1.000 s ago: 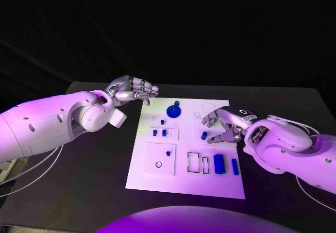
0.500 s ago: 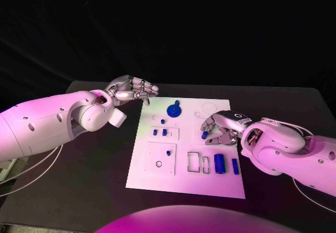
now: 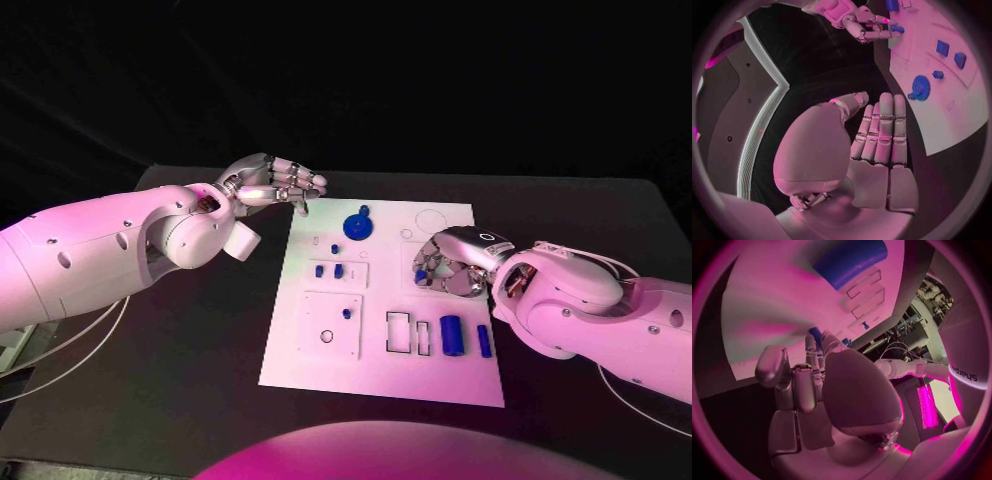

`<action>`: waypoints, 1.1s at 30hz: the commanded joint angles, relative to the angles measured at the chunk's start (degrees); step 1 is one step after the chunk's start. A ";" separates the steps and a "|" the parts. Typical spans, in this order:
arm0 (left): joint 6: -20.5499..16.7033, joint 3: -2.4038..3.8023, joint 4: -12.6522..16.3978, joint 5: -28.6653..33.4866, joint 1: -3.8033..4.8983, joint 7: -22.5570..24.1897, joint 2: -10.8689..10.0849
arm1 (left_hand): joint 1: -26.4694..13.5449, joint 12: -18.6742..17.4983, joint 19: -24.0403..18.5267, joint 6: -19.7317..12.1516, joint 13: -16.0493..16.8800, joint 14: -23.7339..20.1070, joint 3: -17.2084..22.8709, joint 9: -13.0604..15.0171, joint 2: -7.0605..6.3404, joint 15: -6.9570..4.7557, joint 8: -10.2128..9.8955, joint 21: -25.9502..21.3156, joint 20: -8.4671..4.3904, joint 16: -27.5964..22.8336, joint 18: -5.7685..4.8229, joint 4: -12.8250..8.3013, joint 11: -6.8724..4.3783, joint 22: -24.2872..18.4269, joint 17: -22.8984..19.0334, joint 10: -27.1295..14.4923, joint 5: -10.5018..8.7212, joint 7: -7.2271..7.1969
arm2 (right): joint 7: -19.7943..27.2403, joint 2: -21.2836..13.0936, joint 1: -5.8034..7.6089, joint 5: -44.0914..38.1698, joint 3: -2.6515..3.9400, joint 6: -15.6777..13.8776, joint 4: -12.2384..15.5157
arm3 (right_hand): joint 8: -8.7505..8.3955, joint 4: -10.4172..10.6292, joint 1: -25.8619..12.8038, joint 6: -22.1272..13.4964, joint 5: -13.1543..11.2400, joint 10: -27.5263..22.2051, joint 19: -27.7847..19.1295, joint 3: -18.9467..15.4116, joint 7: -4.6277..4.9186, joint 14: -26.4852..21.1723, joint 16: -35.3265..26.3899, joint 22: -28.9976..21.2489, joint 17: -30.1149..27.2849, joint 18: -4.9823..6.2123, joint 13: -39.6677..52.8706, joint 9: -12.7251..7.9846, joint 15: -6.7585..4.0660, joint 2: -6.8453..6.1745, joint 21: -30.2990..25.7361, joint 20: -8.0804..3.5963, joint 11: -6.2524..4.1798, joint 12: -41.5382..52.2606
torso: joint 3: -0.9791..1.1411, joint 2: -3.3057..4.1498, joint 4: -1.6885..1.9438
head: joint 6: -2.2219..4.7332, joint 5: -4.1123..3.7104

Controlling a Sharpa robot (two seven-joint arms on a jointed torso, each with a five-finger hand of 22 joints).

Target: Assemble the parts on the task board

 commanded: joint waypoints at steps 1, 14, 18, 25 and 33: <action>1.10 0.03 0.08 0.35 0.03 0.08 0.11 | -0.21 -0.10 -0.15 -0.18 -0.03 0.04 -0.34 0.04 0.16 0.26 -0.19 -0.30 0.15 -0.24 0.78 -0.10 -0.13 -0.05 -0.07 -0.32 -0.03 0.07 | -0.38 0.24 -0.07 -0.76 -0.01 -1.12 -0.16 | 0.52 -0.05 -0.62 0.67 0.01 0.68 0.44 1.85 -0.02 2.00 0.05 5.23 -0.21 -1.18 -0.04 -0.12 -0.56 -0.01 0.37 -0.07 -0.13 -0.39 | 0.04 -0.01 -0.01 | -0.04 -0.03; 1.27 0.03 0.00 0.35 0.03 -0.14 0.15 | -0.24 -0.05 -0.14 -0.18 -0.02 0.04 -0.36 0.05 0.24 0.27 -0.18 -0.32 0.16 -0.24 0.78 -0.09 -0.12 -0.07 -0.07 -0.38 -0.02 0.08 | -0.92 0.23 -0.13 -2.01 0.00 -4.78 0.20 | 3.82 -2.01 -0.06 3.46 -4.50 3.91 0.82 16.80 -0.84 1.95 0.08 6.56 -0.77 -1.39 0.36 1.92 -1.25 -3.74 1.57 -0.74 -0.96 -1.49 | 0.03 -0.07 0.02 | -0.05 0.06; 1.34 0.03 -0.07 0.35 0.03 -0.16 0.16 | -0.24 -0.05 -0.14 -0.18 -0.02 0.04 -0.36 0.05 0.24 0.27 -0.18 -0.32 0.16 -0.24 0.78 -0.09 -0.12 -0.07 -0.07 -0.38 -0.02 0.08 | -0.61 -0.47 -0.07 -2.11 0.03 -5.78 1.49 | 4.42 -2.65 -0.52 3.51 -4.49 4.21 0.84 18.02 -0.91 1.97 0.12 6.71 -0.73 -1.41 0.45 2.56 -1.32 -4.27 1.64 -0.79 -1.04 -1.60 | 0.02 -0.06 -0.02 | -0.05 0.11; 1.48 0.02 -0.32 0.35 0.02 -0.18 0.31 | -0.17 0.01 -0.13 -0.18 0.00 0.04 -0.35 0.07 0.33 0.26 -0.16 -0.33 0.16 -0.25 0.80 -0.16 -0.12 -0.09 -0.07 -0.45 -0.01 0.08 | 0.06 -1.39 0.99 -1.56 0.22 -7.69 4.73 | 5.14 -2.21 -3.29 3.12 -4.97 4.61 0.89 18.84 -1.11 1.97 0.15 6.96 -0.80 -1.46 0.56 3.53 -1.32 -5.43 1.77 -0.82 -1.06 -1.83 | 0.01 -0.13 -0.04 | -0.02 0.11; 1.82 -0.01 -0.61 0.35 0.00 -0.23 0.62 | -0.15 0.02 -0.12 -0.18 0.00 0.04 -0.34 0.07 0.35 0.26 -0.16 -0.33 0.16 -0.25 0.80 -0.18 -0.12 -0.09 -0.07 -0.47 -0.01 0.08 | 1.06 0.94 1.52 -0.45 0.33 -8.57 7.19 | 5.32 -1.83 -4.23 2.95 -4.96 4.70 0.87 18.82 -1.20 1.96 0.16 7.00 -0.83 -1.45 0.57 3.81 -1.37 -5.84 1.71 -0.85 -1.12 -1.93 | 0.07 -0.12 -0.05 | -0.04 0.39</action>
